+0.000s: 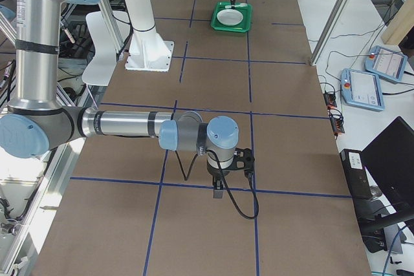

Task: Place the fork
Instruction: 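Lift the fork off the plate and lower it onto the tray beside the plate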

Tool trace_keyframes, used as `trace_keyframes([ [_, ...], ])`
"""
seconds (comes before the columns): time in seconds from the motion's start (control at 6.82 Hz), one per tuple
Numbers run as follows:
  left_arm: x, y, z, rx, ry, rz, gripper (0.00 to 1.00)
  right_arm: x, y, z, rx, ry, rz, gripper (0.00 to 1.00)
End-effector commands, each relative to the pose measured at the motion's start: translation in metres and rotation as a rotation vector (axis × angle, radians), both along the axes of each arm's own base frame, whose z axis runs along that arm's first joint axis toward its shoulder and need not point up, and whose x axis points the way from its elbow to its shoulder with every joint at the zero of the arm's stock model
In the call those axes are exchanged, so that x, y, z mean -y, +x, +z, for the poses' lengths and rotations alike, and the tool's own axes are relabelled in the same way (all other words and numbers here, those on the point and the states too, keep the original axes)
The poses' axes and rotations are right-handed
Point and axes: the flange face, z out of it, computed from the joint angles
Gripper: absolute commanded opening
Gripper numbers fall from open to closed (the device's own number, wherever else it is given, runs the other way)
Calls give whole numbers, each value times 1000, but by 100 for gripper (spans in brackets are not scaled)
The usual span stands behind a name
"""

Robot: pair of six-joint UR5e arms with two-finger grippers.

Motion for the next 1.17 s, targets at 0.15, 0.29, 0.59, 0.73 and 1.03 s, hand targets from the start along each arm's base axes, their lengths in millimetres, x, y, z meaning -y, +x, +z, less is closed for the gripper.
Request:
trace_keyframes([
  [0.15,16,-43,19,68,43,65,0,0,0,0,0,-1,1,100],
  [0.29,20,-38,25,71,29,63,0,0,0,0,0,0,0,100],
  [0.59,20,-31,38,76,-41,27,0,0,0,0,0,-1,1,100],
  [0.73,19,-28,37,76,-45,30,0,0,0,0,0,0,0,100],
  [1.03,14,-15,39,77,-56,45,0,0,0,0,0,-1,1,100],
])
